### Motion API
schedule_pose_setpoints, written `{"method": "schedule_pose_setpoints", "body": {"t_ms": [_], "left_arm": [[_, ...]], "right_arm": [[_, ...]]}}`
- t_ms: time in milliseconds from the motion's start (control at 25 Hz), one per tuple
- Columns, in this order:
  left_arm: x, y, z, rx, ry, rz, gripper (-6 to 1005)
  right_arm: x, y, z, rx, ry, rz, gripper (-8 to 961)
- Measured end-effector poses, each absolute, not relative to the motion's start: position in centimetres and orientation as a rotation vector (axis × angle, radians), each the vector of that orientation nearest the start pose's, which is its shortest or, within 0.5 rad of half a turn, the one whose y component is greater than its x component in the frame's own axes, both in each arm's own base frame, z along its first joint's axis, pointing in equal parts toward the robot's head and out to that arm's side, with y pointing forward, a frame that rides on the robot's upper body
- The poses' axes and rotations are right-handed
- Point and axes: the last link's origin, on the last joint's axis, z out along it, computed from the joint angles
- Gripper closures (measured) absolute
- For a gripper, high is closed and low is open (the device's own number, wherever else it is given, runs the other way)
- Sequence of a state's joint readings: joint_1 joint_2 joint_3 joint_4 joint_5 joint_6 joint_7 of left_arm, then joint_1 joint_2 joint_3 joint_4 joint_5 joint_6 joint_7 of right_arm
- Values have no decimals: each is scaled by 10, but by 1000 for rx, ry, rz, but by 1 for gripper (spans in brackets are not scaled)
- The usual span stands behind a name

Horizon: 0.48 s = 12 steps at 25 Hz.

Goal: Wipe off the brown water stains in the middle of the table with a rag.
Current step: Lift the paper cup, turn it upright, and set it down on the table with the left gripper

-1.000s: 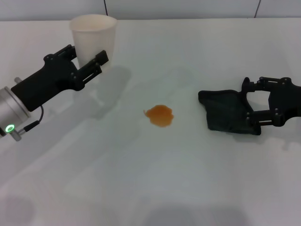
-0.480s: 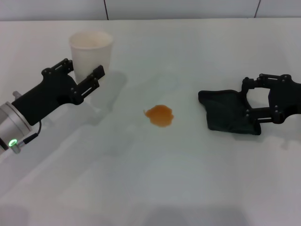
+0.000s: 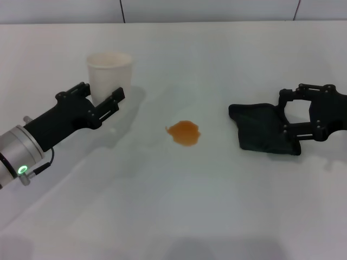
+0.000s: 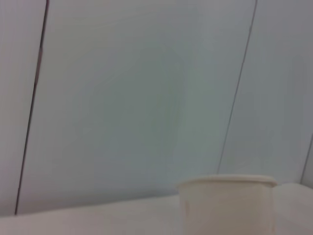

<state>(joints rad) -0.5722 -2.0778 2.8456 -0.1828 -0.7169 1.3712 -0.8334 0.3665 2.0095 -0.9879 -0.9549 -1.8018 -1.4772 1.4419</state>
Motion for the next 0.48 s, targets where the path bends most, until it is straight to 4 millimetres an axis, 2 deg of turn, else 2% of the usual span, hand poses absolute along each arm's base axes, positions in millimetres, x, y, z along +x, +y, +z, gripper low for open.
{"method": "schedule_pose_setpoints", "body": {"t_ms": [480], "left_arm": [[-303,337,-43,-2292,-704,-743,422]], "right_arm": [[261,329,42,-2689,401,526,96]]}}
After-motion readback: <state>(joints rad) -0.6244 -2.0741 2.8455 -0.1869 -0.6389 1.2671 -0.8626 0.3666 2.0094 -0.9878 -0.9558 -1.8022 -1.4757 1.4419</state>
